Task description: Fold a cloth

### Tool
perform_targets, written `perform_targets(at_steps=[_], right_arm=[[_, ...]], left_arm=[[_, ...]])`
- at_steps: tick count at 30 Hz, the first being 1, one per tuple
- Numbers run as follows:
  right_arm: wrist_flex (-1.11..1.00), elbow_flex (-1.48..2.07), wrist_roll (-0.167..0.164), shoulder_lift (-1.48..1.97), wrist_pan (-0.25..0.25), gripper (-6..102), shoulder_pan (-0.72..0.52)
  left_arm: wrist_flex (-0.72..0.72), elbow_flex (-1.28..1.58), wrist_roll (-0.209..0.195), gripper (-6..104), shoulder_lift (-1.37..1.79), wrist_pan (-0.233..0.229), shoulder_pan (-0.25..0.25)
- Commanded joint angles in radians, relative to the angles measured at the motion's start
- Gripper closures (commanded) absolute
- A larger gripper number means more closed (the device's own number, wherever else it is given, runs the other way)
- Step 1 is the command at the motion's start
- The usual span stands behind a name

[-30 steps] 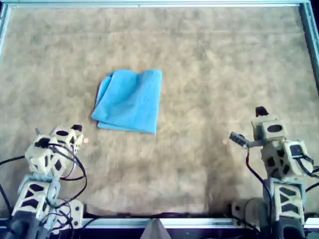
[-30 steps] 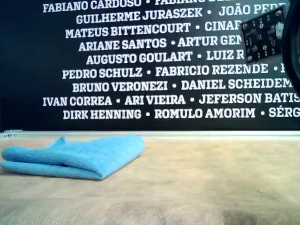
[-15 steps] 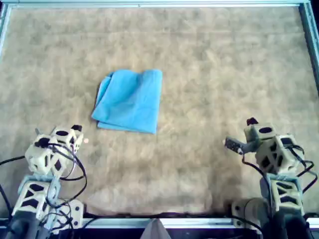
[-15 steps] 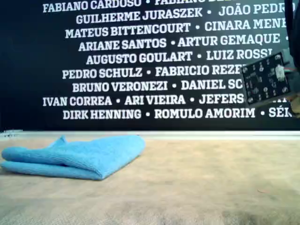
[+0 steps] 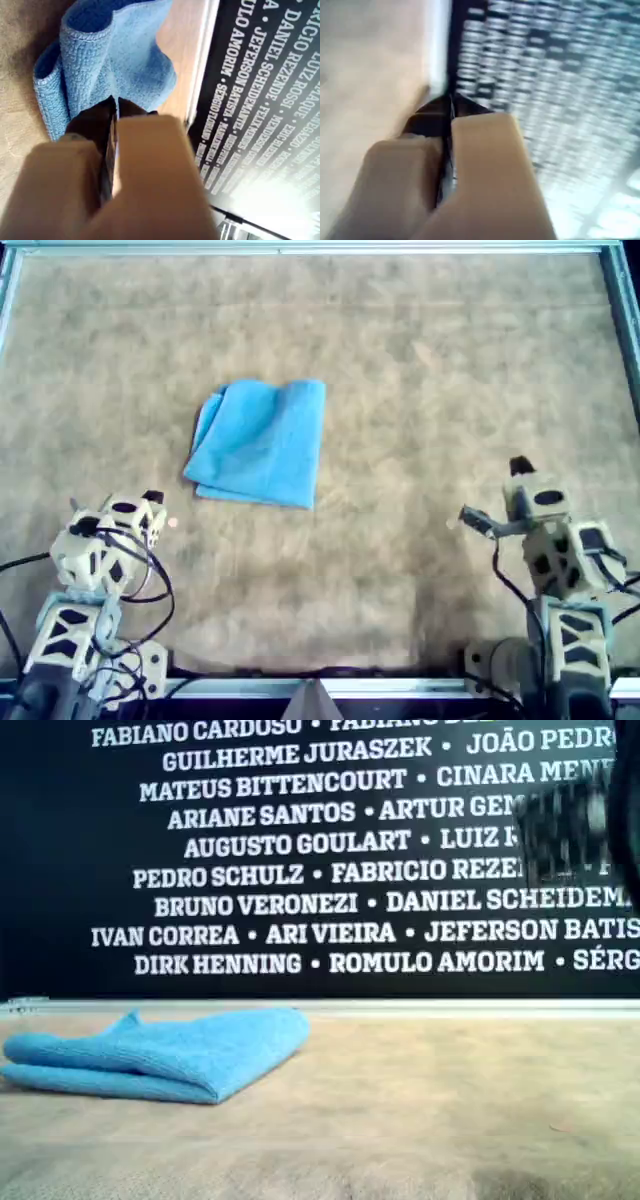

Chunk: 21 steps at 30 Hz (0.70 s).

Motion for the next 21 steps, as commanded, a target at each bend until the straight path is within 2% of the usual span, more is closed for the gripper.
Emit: perform_targets(at_steps=[1, 6, 14, 17, 21], right_arm=[[-0.049, 0.015, 0.008, 0.161, -0.009, 95, 0.002], [-0.043, 0.015, -0.006, 0.273, -0.005, 95, -0.002], [-0.026, 0.015, -0.006, 0.279, -0.003, 95, -0.005], [0.107, 0.015, -0.006, 0.281, -0.003, 95, -0.005], [0.419, 0.015, -0.006, 0.285, -0.003, 95, -0.005]], left_arm=[[-0.009, -0.018, 0.005, 97, 0.026, -0.002, 0.023], [-0.009, -0.006, 0.005, 97, 0.066, -0.002, 0.023], [-0.008, -0.006, 0.005, 97, 0.278, -0.002, 0.023], [0.012, -0.006, 0.0, 97, 0.287, -0.002, 0.025], [0.167, -0.006, 0.005, 97, 0.287, -0.003, 0.038]])
